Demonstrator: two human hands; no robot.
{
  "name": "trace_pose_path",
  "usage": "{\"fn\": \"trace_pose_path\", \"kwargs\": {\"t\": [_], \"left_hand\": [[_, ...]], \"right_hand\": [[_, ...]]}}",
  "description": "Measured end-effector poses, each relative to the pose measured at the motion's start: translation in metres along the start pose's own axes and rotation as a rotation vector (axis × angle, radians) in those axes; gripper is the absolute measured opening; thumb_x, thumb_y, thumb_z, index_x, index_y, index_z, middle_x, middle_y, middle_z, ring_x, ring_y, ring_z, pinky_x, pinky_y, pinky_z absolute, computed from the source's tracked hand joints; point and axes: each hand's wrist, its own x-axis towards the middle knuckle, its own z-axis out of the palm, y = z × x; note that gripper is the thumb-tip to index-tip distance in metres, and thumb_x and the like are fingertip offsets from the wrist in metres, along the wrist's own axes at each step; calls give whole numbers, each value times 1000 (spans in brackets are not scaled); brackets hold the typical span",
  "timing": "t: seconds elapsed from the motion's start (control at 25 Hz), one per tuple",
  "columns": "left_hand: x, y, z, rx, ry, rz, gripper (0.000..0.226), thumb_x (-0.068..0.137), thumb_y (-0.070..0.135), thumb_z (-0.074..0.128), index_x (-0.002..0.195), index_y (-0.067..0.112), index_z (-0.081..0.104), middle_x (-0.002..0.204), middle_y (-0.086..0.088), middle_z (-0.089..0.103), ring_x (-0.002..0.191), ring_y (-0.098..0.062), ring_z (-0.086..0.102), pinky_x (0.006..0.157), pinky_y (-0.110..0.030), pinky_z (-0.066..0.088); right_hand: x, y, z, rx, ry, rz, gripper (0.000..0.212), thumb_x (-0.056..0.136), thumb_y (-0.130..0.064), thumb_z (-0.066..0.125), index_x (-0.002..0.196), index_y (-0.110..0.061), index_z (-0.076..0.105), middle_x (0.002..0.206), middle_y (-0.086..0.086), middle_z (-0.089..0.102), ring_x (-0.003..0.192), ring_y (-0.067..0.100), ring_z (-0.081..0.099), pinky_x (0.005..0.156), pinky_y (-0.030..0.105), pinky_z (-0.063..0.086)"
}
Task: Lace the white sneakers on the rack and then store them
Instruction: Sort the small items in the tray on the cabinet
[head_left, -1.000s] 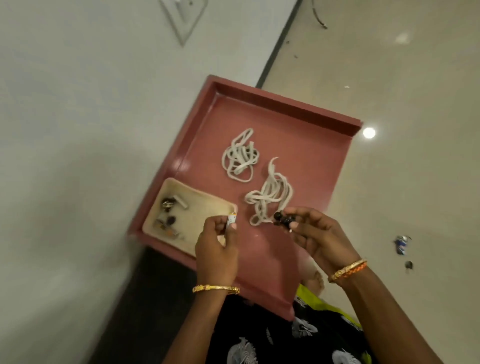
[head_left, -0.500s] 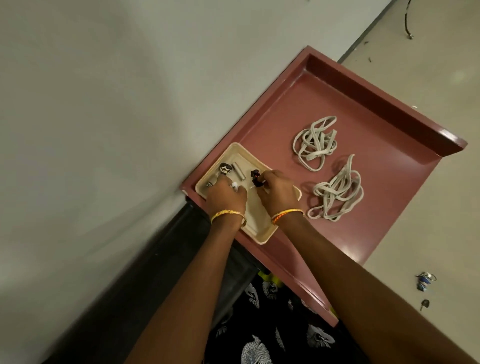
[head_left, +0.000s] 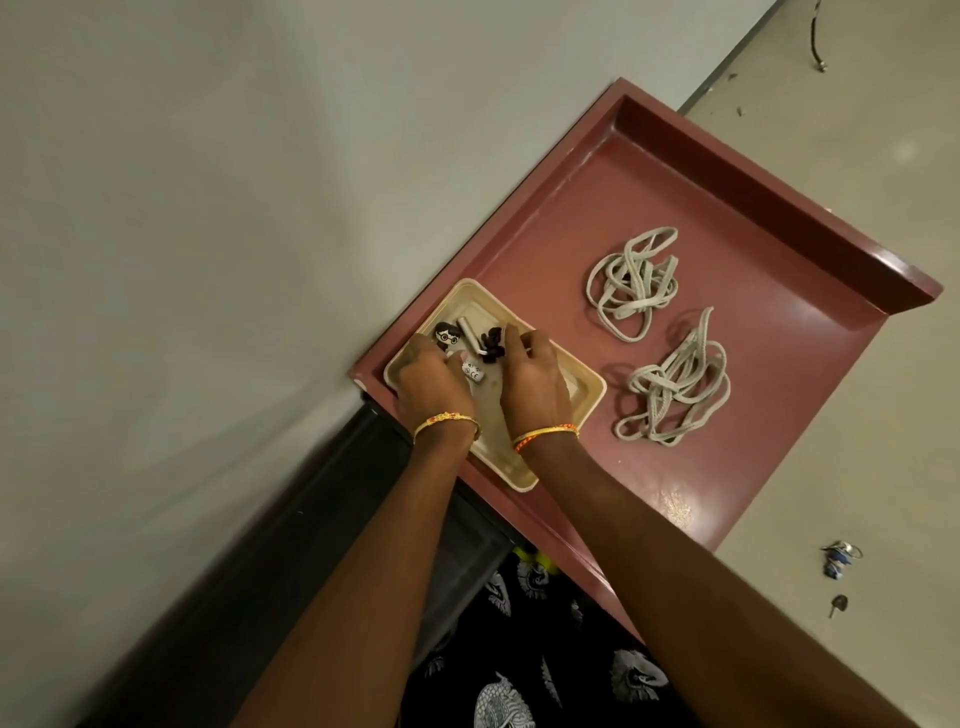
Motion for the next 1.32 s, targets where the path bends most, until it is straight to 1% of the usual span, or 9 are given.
{"fn": "trace_pose_path", "kwargs": {"t": [0.2,0.32,0.36,0.48,0.6,0.8,0.96,1.08,1.32], "left_hand": [[-4,-5,-4,-154,8,-17,19,91,2,54,109,8,53,113,-18,60,82,-28,70,67,-40,59],[-18,4,-14,-141,57,0,21,92,1,51,112,7,52,112,-15,61,91,-23,67,81,-5,42],[-24,8,-17,-111,77,6,20,93,3,50,112,6,52,108,-12,62,93,-20,65,84,-3,34],[-51,29,-16,-104,125,148,18,93,9,48,109,4,54,102,-11,64,92,-24,62,80,-26,45],[-90,63,4,-126,72,323,13,93,13,49,98,4,56,91,-10,63,81,-27,59,65,-27,37],[-176,125,65,-131,-288,641,24,93,26,42,71,16,45,58,-4,49,56,-27,48,52,-35,35],[-253,161,147,36,-618,962,18,91,19,48,75,13,51,57,7,43,52,-14,44,52,-23,28],[-287,157,229,343,-878,1035,15,92,17,46,102,15,57,85,-1,61,76,-22,59,69,-33,44],[-332,143,410,1050,-1095,1298,37,92,17,46,129,16,46,129,-10,45,116,-29,46,89,-38,44]], "right_hand": [[2,-2,-3,363,58,62,50,77,21,39,121,3,54,115,22,61,107,34,59,87,34,49],[-7,-3,-15,438,143,76,44,72,19,42,109,2,60,108,16,64,99,26,61,88,18,44],[-11,-3,-20,461,179,76,40,72,16,44,105,1,61,104,14,65,94,23,62,85,16,44],[-23,11,-47,565,284,127,26,74,2,47,95,-2,63,92,9,64,81,19,63,70,29,52],[-41,52,-86,619,414,271,12,81,-12,51,84,-7,61,81,5,62,71,17,59,61,30,50],[-96,169,-149,602,683,563,16,85,-21,52,73,-11,56,71,1,59,63,9,54,54,19,42],[-162,293,-169,551,815,897,19,87,-17,54,69,-11,55,65,0,57,60,9,53,55,24,44],[-214,375,-158,512,791,1127,18,87,-9,57,70,-7,58,64,1,57,60,15,55,61,29,45],[-300,521,-78,571,500,1460,15,84,-7,56,97,-2,63,97,14,66,87,29,61,76,29,46]]}}
